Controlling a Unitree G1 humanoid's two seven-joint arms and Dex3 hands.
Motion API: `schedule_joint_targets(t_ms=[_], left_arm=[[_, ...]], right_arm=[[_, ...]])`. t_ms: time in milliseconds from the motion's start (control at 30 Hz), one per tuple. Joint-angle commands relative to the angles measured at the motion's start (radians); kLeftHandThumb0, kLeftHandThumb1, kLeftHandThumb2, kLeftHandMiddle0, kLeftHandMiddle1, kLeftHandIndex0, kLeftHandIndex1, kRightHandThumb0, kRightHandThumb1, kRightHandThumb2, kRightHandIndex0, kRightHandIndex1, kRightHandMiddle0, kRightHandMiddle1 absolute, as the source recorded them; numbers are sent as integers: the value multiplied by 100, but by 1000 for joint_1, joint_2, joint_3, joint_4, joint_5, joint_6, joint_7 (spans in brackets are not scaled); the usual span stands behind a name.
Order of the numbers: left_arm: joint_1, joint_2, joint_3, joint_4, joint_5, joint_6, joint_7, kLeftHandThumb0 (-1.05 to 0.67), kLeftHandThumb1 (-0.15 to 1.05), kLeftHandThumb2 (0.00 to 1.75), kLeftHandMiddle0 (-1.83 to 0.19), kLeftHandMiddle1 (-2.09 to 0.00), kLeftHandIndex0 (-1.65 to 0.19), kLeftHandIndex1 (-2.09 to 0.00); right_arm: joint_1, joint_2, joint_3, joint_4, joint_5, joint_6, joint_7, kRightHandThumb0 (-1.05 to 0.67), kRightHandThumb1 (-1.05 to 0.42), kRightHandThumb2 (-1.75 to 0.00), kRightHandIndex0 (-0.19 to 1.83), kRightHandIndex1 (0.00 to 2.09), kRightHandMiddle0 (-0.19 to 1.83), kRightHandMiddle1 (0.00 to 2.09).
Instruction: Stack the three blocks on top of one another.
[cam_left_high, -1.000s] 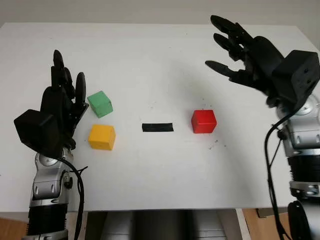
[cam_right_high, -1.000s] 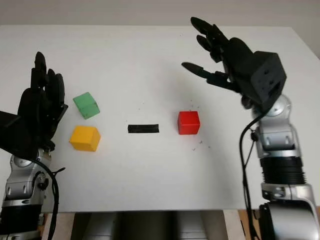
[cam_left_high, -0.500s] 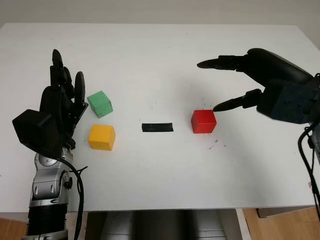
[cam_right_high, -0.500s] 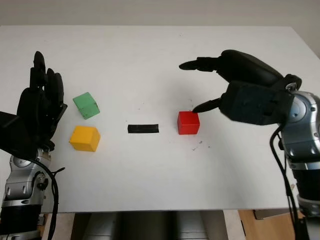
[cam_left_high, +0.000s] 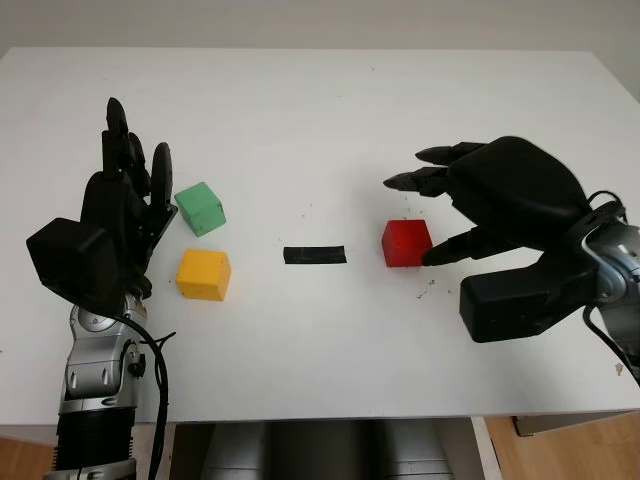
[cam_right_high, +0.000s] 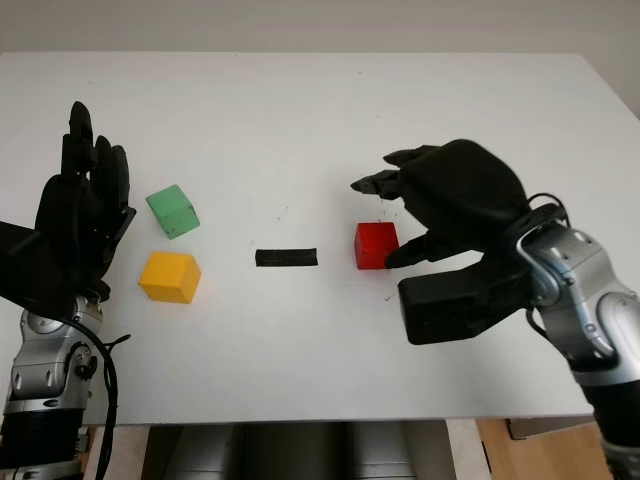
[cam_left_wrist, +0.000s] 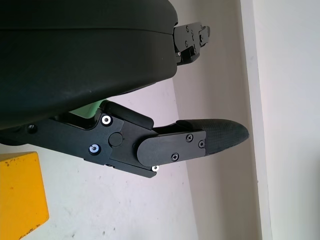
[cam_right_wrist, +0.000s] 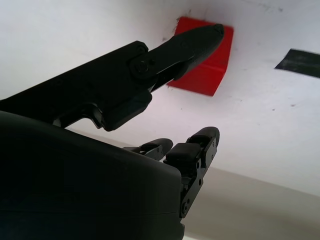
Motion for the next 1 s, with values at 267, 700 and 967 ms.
schedule_joint_targets(t_ms=[267, 700, 967], left_arm=[[2, -2, -5, -14, 7, 1, 3, -69, 105, 52, 18, -5, 17, -6], [8, -5, 1, -17, -3, 1, 2, -69, 105, 50, 17, -6, 17, -6], [12, -1, 0, -19, 4, 2, 4, -69, 105, 49, 17, -5, 17, -5]], right_arm=[[40, 52, 36, 37, -64, 2, -93, -77, -90, -5, 50, 6, 65, 6], [36, 50, 67, 49, -207, 31, -126, -69, -87, -5, 50, 6, 69, 7], [28, 48, 67, 77, -248, 48, -169, -69, -89, -6, 50, 6, 69, 6]])
